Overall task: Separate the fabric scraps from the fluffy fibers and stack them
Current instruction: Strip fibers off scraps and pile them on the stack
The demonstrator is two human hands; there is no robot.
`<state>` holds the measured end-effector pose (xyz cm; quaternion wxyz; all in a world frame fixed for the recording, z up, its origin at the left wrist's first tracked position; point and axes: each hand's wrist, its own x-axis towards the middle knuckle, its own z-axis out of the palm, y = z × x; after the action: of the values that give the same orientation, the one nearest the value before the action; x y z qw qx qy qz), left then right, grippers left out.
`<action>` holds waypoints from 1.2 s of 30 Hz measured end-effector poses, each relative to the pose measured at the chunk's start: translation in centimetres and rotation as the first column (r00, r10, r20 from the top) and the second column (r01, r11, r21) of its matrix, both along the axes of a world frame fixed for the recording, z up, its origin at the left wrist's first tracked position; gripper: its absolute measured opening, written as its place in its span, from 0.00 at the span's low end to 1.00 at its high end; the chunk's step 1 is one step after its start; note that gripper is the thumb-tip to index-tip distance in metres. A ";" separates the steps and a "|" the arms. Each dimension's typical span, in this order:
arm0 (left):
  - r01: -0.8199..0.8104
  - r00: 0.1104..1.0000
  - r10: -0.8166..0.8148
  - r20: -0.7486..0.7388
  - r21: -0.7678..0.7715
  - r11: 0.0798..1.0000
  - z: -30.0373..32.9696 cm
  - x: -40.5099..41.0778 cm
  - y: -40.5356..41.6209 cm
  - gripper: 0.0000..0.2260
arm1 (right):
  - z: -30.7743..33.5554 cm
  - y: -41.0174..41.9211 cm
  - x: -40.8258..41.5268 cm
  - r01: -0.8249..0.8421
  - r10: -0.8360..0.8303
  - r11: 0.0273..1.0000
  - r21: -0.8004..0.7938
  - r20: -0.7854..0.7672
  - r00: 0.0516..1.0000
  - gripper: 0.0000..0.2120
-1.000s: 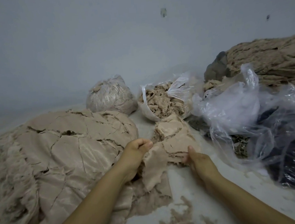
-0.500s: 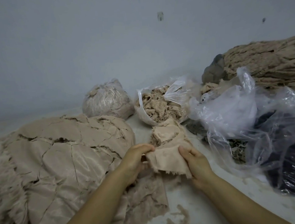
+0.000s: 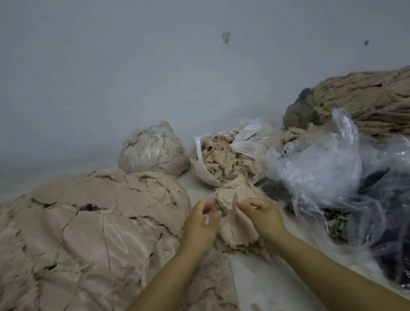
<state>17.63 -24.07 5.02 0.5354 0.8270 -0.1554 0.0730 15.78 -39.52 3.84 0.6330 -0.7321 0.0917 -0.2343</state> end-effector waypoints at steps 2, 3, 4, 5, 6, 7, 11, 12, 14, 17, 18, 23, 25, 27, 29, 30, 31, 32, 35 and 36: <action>0.067 0.995 -0.071 -0.074 -0.055 0.996 0.5 0.0 -0.7 0.17 | 0.5 0.6 -0.3 -0.110 0.111 0.994 -0.010 0.046 0.993 0.08; 0.111 0.980 -0.128 -0.154 -0.118 0.987 0.6 0.1 -0.9 0.17 | 0.8 0.8 -0.5 -0.151 0.151 0.989 0.001 0.073 0.986 0.09; 0.166 0.957 -0.197 -0.214 -0.156 0.974 0.6 0.2 -1.0 0.16 | 1.1 0.9 -0.7 -0.178 0.177 0.984 0.006 0.094 0.980 0.10; 0.236 0.935 -0.271 -0.229 -0.167 0.957 0.4 0.3 -1.1 0.13 | 1.4 0.9 -1.0 -0.191 0.189 0.982 0.005 0.109 0.976 0.10; 0.286 0.923 -0.321 -0.210 -0.180 0.941 0.1 0.3 -1.1 0.09 | 1.5 0.8 -1.2 -0.187 0.186 0.982 -0.006 0.112 0.976 0.11; 0.297 0.922 -0.341 -0.182 -0.229 0.927 -0.1 0.4 -1.1 0.06 | 1.5 0.7 -1.5 -0.171 0.173 0.985 -0.028 0.096 0.980 0.13; 0.144 0.976 -0.189 -0.108 -0.326 0.934 0.6 1.1 -0.3 0.12 | 0.0 -0.5 -4.5 -0.330 0.312 0.940 -0.086 -0.175 0.934 0.21; 0.130 0.981 -0.165 -0.099 -0.289 0.949 0.9 1.4 0.2 0.12 | -0.4 -1.1 -5.3 -0.414 0.374 0.906 -0.090 -0.288 0.882 0.24; 0.191 0.969 -0.217 -0.120 -0.192 0.963 1.2 1.8 0.9 0.09 | -0.4 -1.9 -6.3 -0.512 0.415 0.854 -0.088 -0.476 0.775 0.30; 0.415 0.856 -0.450 -0.253 -0.182 0.891 1.4 1.4 0.7 0.04 | 0.2 -1.9 -6.0 -0.448 0.423 0.893 0.043 -0.422 0.802 0.26; 0.469 0.828 -0.490 -0.274 -0.142 0.872 1.3 1.2 0.4 0.03 | 0.3 -1.7 -5.8 -0.419 0.429 0.902 0.105 -0.328 0.842 0.22; 0.377 0.884 -0.400 -0.242 -0.137 0.916 1.4 1.2 -0.7 0.03 | 0.2 -0.7 -3.8 -0.248 0.267 0.944 0.218 -0.066 0.961 0.04; 0.226 0.925 -0.273 -0.265 -0.195 0.954 1.9 1.8 -0.2 0.06 | 0.6 -1.3 -2.4 -0.123 0.138 0.978 0.168 -0.083 0.987 0.07; 0.121 0.933 -0.178 -0.312 -0.193 0.974 2.2 2.2 0.2 0.08 | 1.3 -2.3 -1.1 -0.043 0.051 0.996 0.084 -0.098 0.994 0.12; 0.089 0.934 -0.113 -0.338 -0.084 0.992 1.9 2.1 0.9 0.10 | 1.6 -3.3 -0.2 0.027 -0.044 0.993 -0.114 -0.151 0.988 0.09; 0.107 0.938 -0.106 -0.329 -0.016 0.994 1.7 1.9 1.4 0.09 | 1.4 -3.5 -0.1 0.073 -0.117 0.968 -0.241 -0.175 0.977 0.08; 0.156 0.939 -0.134 -0.317 0.046 0.987 1.5 1.7 2.1 0.08 | 1.1 -3.5 -0.3 0.108 -0.175 0.930 -0.352 -0.166 0.970 0.08; 0.236 0.931 -0.194 -0.310 0.104 0.966 1.3 1.3 3.1 0.06 | 0.6 -3.0 -0.8 0.123 -0.186 0.901 -0.417 -0.115 0.976 0.07; 0.468 0.883 -0.389 -0.264 0.422 0.776 1.8 0.3 6.5 0.04 | -1.1 0.3 -3.4 -0.068 0.043 0.887 -0.456 -0.064 0.997 0.06; 0.469 0.880 -0.419 -0.222 0.541 0.698 2.0 0.1 7.4 0.04 | -1.9 1.8 -4.4 -0.186 0.157 0.878 -0.440 -0.103 0.982 0.08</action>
<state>17.77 -16.65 7.04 0.2651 0.8897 -0.3430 -0.1430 11.36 -37.71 1.95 0.4623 -0.8706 -0.0095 -0.1683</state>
